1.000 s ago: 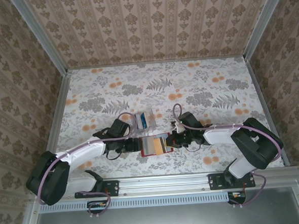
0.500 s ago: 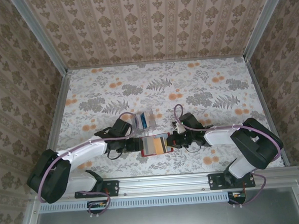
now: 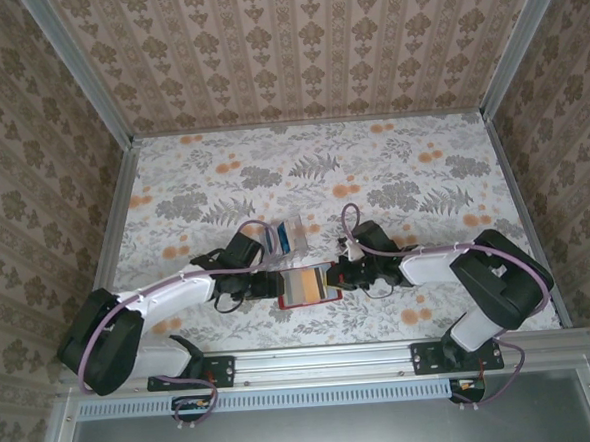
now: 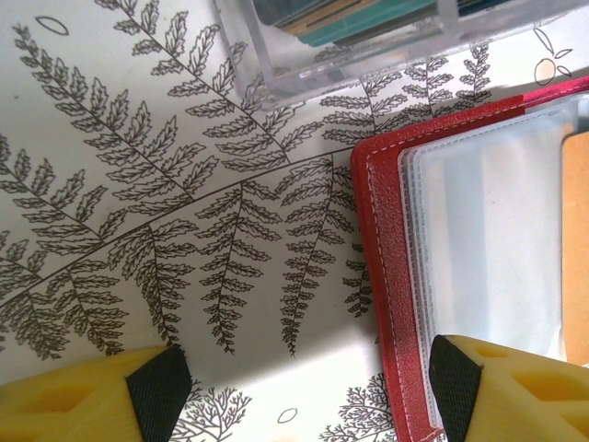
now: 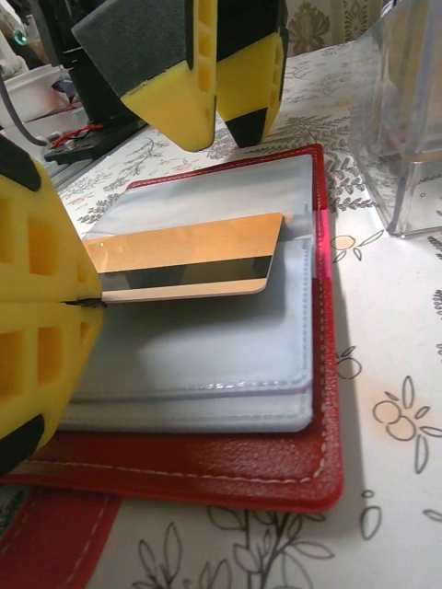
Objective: Put the credit cards into the card holder
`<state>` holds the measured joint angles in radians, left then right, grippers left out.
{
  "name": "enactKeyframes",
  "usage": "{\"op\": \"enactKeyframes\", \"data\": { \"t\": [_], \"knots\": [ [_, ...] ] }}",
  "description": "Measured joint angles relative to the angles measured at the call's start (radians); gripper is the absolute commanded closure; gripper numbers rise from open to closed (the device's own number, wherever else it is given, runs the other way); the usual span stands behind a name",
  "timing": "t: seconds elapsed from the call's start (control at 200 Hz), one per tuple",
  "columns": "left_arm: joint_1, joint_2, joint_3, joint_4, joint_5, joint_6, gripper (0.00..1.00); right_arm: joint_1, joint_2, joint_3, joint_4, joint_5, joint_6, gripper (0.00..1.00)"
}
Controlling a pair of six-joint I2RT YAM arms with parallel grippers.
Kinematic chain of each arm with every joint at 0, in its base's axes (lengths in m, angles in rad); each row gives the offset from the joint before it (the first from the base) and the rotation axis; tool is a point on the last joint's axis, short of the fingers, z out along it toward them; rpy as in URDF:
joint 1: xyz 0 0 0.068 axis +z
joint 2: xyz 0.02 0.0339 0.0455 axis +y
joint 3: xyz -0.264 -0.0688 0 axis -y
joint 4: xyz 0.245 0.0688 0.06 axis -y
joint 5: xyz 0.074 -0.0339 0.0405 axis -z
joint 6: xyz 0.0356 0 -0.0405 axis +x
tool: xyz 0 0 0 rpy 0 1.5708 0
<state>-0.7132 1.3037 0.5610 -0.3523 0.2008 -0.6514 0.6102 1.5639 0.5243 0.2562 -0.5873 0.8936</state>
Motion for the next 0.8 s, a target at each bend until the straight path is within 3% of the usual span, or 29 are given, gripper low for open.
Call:
{"op": "enactKeyframes", "data": {
  "t": [0.8],
  "knots": [
    [-0.002, 0.047, 0.029, -0.014, -0.004, 0.000, 0.30, 0.071, 0.043, 0.092, -0.057, 0.020, 0.008, 1.00]
  ]
}}
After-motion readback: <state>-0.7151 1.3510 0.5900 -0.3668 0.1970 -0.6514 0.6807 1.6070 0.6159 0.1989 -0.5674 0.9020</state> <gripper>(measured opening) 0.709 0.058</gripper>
